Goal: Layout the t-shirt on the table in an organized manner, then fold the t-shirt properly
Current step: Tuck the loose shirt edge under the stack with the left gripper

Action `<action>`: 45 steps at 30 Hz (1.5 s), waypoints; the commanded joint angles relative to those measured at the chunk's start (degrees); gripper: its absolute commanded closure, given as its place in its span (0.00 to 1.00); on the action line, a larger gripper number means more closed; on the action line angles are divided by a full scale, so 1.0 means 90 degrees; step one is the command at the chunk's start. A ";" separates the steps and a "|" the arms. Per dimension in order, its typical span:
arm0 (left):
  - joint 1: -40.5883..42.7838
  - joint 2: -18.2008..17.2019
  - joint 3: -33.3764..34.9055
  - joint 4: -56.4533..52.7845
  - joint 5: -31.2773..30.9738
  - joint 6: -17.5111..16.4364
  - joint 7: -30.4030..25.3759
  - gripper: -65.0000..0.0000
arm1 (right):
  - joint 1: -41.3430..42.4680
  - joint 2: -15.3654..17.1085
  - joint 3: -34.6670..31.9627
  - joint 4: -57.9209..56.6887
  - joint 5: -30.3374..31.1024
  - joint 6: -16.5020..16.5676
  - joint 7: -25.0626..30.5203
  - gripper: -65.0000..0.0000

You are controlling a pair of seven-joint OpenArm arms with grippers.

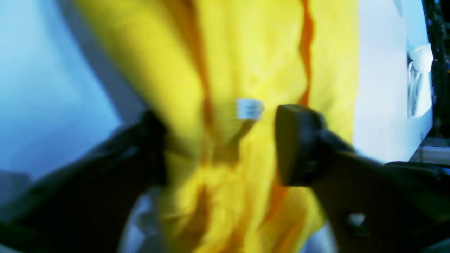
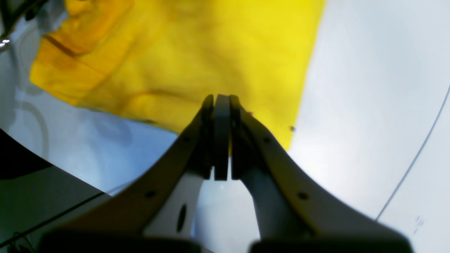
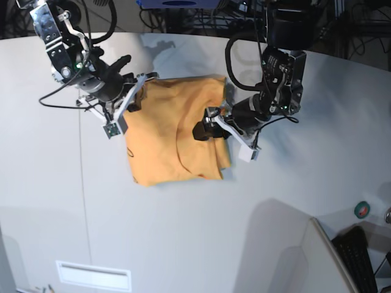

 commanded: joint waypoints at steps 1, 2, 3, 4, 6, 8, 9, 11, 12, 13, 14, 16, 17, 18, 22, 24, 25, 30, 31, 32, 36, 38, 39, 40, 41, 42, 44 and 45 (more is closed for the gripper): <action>-0.0020 -0.0105 0.0023 -0.0065 0.0220 0.0145 0.0297 0.55 | 0.0043 0.0025 0.0029 0.0118 0.0021 0.0025 0.0107 1.00; -0.0069 -0.0125 0.0023 -0.0114 0.0220 0.0145 0.0307 0.64 | 0.0043 0.0035 0.0038 0.0118 0.0021 0.0025 0.0107 1.00; -0.0118 -0.0183 0.0052 -0.0114 0.0240 0.0145 0.0307 0.75 | 0.0024 0.0035 0.0146 0.0128 0.0030 0.0025 0.0107 1.00; -0.0157 -0.0291 0.0150 -0.0085 0.0318 0.0145 0.0307 0.84 | -0.0035 0.0035 0.0292 0.0128 0.0030 0.0035 0.0107 1.00; -0.0342 -0.0447 0.0541 -0.0085 0.0601 0.0145 0.0317 1.00 | -0.0142 -0.0004 0.0644 0.0157 0.0040 0.0055 0.0107 1.00; -0.0548 -0.0652 0.1019 -0.0104 0.0933 0.0145 0.0317 1.00 | -0.0191 -0.0004 0.0927 0.0157 0.0050 0.0055 0.0107 1.00; -0.0645 -0.0760 0.1322 -0.0104 0.1119 0.0145 0.0317 1.00 | -0.0201 0.0005 0.1074 0.0157 0.0050 0.0055 0.0107 1.00; -0.0850 -0.0945 0.1918 -0.0075 0.1509 0.0145 0.0317 1.00 | -0.0299 0.0015 0.1406 0.0157 0.0060 0.0055 0.0107 1.00; -0.0977 -0.1062 0.2279 -0.0065 0.1715 0.0125 0.0317 1.00 | -0.0357 0.0005 0.1611 0.0167 0.0060 0.0055 0.0107 1.00; -0.1143 -0.1189 0.2719 -0.0065 0.1949 0.0125 0.0317 1.00 | -0.0406 -0.0014 0.1845 0.0186 0.0060 0.0055 0.0107 1.00; -0.1280 -0.1277 0.3110 -0.0065 0.2125 0.0125 0.0317 1.00 | -0.0435 -0.0024 0.2021 0.0196 0.0060 0.0055 0.0107 1.00; -0.1612 -0.1502 0.3979 0.0013 0.2496 0.0115 0.0297 1.00 | -0.0533 -0.0034 0.2392 0.0196 0.0060 0.0055 0.0107 1.00; -0.1778 -0.1590 0.4380 0.0120 0.2662 0.0115 0.0287 1.00 | -0.0572 -0.0034 0.2529 0.0196 0.0060 0.0055 0.0107 1.00; -0.1915 -0.1658 0.4751 0.0247 0.2789 0.0115 0.0209 1.00 | -0.0601 -0.0034 0.2637 0.0196 0.0060 0.0055 0.0107 1.00; -0.2472 -0.1981 0.6206 0.0579 0.3404 0.0115 -0.0836 1.00 | -0.0699 -0.0053 0.3145 0.0157 0.0060 0.0045 0.0107 1.00; -0.2697 -0.2010 0.6734 0.0579 0.3688 0.0115 -0.1451 1.00 | -0.0758 -0.0219 0.3467 0.0157 0.0050 0.0045 0.0107 1.00; -0.2784 -0.2010 0.6929 0.0579 0.3795 0.0115 -0.1744 1.00 | -0.0797 -0.0297 0.3701 0.0157 0.0050 0.0045 0.0097 1.00; -0.3185 -0.1971 0.7593 0.0579 0.4166 0.0115 -0.2975 1.00 | -0.1012 -0.0561 0.4229 0.0157 0.0050 0.0045 0.0077 1.00; -0.3283 -0.1961 0.7730 0.0579 0.4205 0.0115 -0.3151 1.00 | -0.1041 -0.0581 0.4229 0.0157 0.0050 0.0045 0.0077 1.00; -0.3371 -0.1912 0.7886 0.0579 0.4225 0.0115 -0.3307 1.00 | -0.1090 -0.0581 0.4229 0.0157 0.0050 0.0045 0.0077 1.00; -0.3781 -0.1688 0.8629 0.0579 0.4225 0.0115 -0.3473 1.00 | -0.1148 -0.0747 0.4268 0.0157 0.0021 0.0045 0.0077 1.00; -0.3927 -0.1551 0.8902 0.0579 0.4186 0.0115 -0.3473 1.00 | -0.1148 -0.0874 0.4278 0.0147 0.0021 0.0045 0.0077 1.00; -0.3957 -0.1473 0.8990 0.0579 0.4186 0.0115 -0.3483 1.00 | -0.1148 -0.0932 0.4248 0.0088 0.0011 0.0045 0.0077 1.00; -0.3957 -0.1404 0.9019 0.0579 0.4215 0.0115 -0.3483 1.00 | -0.1139 -0.0942 0.4219 0.0001 0.0011 0.0045 0.0077 1.00; -0.3986 -0.1307 0.9039 0.0579 0.4215 0.0115 -0.3483 1.00 | -0.1109 -0.0942 0.4209 -0.0126 0.0011 0.0045 0.0077 1.00; -0.3996 -0.1209 0.9078 0.0579 0.4215 0.0115 -0.3483 1.00 | -0.1070 -0.0952 0.4209 -0.0273 0.0011 0.0045 0.0097 1.00; -0.3996 -0.1092 0.9078 0.0570 0.4215 0.0115 -0.3483 1.00 | -0.1002 -0.1079 0.4209 -0.0517 0.0011 0.0045 0.0097 1.00; -0.3996 -0.1062 0.9078 0.0531 0.4215 0.0115 -0.3483 1.00 | -0.1002 -0.1118 0.4229 -0.0566 0.0011 0.0045 0.0107 1.00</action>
